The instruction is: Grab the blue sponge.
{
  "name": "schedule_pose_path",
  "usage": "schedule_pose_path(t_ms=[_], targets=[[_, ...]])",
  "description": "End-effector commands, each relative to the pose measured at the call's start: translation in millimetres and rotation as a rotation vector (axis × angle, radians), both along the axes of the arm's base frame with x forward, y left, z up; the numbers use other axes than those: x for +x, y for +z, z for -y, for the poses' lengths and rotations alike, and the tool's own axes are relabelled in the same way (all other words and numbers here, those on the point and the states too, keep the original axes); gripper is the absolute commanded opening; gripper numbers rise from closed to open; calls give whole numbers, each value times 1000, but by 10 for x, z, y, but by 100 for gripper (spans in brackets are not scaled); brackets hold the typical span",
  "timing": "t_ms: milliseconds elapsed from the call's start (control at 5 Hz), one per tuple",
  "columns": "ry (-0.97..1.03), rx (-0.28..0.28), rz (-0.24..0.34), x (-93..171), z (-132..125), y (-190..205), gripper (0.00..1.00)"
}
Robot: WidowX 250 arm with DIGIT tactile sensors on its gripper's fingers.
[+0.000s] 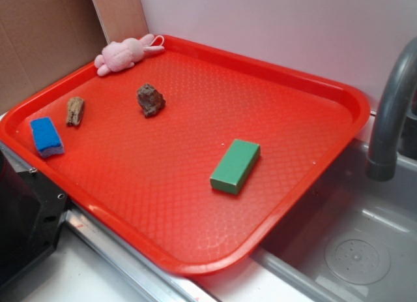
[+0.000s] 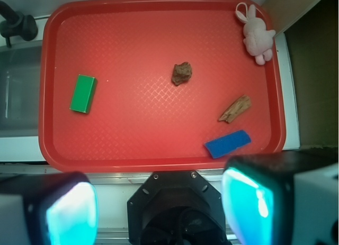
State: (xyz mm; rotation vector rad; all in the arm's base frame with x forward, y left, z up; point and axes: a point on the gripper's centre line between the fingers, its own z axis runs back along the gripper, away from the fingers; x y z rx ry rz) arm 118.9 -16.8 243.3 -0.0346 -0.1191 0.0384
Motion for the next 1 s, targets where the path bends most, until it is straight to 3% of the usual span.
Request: schedule_pose_path(t_ms=[0, 200, 400, 600, 800], targets=[[0, 0, 0, 0, 0, 0, 100], [242, 30, -12, 115, -500, -500, 100], [492, 10, 12, 207, -1011, -1005, 100], [742, -60, 17, 147, -1271, -1491, 100], [893, -63, -1, 116, -1327, -1842, 100]])
